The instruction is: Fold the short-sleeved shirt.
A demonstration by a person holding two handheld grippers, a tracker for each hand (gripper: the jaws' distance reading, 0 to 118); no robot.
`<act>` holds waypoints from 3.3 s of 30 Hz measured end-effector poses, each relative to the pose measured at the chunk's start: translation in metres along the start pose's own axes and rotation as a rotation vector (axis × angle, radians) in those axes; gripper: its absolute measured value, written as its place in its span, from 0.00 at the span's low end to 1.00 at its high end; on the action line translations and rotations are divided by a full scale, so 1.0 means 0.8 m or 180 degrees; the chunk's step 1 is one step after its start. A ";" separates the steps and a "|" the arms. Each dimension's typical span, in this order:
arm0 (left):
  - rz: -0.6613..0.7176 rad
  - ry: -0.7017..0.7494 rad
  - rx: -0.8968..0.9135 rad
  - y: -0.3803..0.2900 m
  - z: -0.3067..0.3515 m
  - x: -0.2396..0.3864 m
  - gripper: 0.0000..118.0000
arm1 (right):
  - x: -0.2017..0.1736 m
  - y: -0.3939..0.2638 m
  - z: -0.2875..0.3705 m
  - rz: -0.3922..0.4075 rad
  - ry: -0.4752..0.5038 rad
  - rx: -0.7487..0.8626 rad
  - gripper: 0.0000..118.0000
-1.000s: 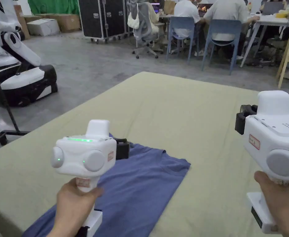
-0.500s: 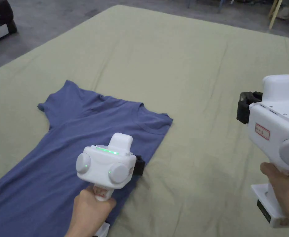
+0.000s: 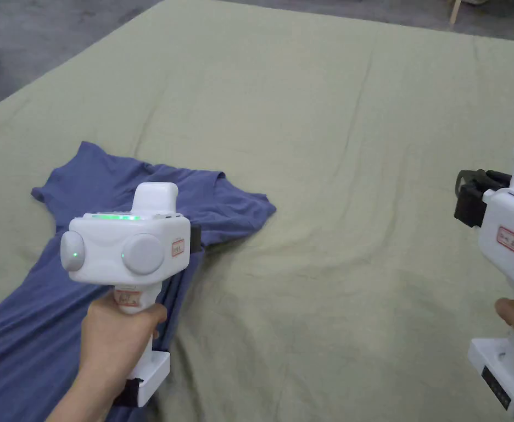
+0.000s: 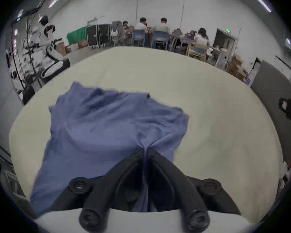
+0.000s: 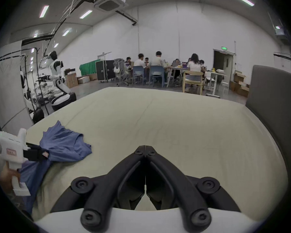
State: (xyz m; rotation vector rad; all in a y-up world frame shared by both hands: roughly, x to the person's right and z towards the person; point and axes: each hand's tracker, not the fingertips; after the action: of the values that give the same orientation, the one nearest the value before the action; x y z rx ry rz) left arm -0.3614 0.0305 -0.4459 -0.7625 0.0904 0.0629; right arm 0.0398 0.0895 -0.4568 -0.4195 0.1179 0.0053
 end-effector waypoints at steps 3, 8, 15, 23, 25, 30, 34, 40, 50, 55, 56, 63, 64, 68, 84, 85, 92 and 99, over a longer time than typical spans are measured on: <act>-0.0099 -0.0240 0.0175 0.029 0.021 0.036 0.02 | 0.048 0.008 0.038 -0.0084 -0.0206 0.0122 0.02; -0.0566 -0.0946 0.0415 0.087 0.050 0.179 0.02 | 0.138 0.018 0.121 -0.0162 -0.0624 0.0255 0.02; -0.2023 -0.2265 0.0111 0.035 0.096 0.479 0.02 | 0.265 0.015 0.255 -0.0232 -0.1386 0.0414 0.02; -0.3284 -0.3233 -0.0141 -0.109 0.181 0.685 0.02 | 0.366 -0.012 0.344 -0.0355 -0.1985 0.0405 0.02; -0.3527 -0.3227 -0.0351 -0.149 0.180 0.712 0.02 | 0.382 -0.022 0.352 -0.0407 -0.2047 0.0390 0.02; -0.3896 -0.3124 -0.0753 -0.228 0.158 0.730 0.02 | 0.401 -0.052 0.350 -0.0528 -0.2077 0.0303 0.02; -0.3974 -0.2931 -0.0854 -0.262 0.144 0.733 0.08 | 0.403 -0.072 0.339 -0.0615 -0.2012 0.0199 0.02; -0.3196 -0.3265 -0.1346 -0.222 0.143 0.707 0.54 | 0.389 -0.083 0.335 -0.0654 -0.1893 0.0108 0.02; -0.1801 -0.2239 0.0203 -0.109 0.252 0.404 0.00 | 0.344 -0.122 0.350 -0.0734 -0.1651 0.0001 0.02; -0.1360 -0.1696 0.0231 -0.115 0.268 0.310 0.00 | 0.333 -0.146 0.348 -0.0848 -0.1607 -0.0080 0.02; -0.1317 -0.1651 0.0155 -0.115 0.265 0.304 0.00 | 0.333 -0.148 0.347 -0.0857 -0.1601 -0.0096 0.02; -0.1173 -0.1382 0.0256 -0.089 0.224 0.290 0.00 | 0.323 -0.143 0.343 -0.0726 -0.1619 -0.0165 0.02; -0.1137 -0.1315 0.0322 -0.081 0.215 0.293 0.00 | 0.324 -0.143 0.343 -0.0733 -0.1608 -0.0166 0.02; -0.0866 -0.1072 0.0026 -0.028 0.125 0.297 0.70 | 0.323 -0.143 0.337 -0.0673 -0.1607 -0.0235 0.02; -0.1034 -0.0899 -0.0861 -0.014 -0.122 0.350 0.62 | 0.330 -0.160 0.281 -0.0590 -0.1576 -0.0617 0.02; -0.0971 -0.1110 -0.0805 -0.014 -0.117 0.347 0.25 | 0.330 -0.162 0.278 -0.0591 -0.1563 -0.0639 0.02; -0.0853 -0.1151 -0.0550 -0.012 -0.057 0.342 0.02 | 0.326 -0.164 0.269 -0.0649 -0.1463 -0.0750 0.02; -0.0654 -0.1306 -0.0272 -0.009 0.019 0.318 0.02 | 0.414 -0.198 0.221 -0.1667 -0.1093 -0.1541 1.00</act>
State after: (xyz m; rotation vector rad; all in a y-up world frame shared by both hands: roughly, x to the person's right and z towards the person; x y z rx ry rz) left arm -0.1066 0.0420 -0.4563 -0.8271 -0.3824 0.0269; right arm 0.3933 0.0105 -0.2702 -0.9158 -0.3419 -0.4152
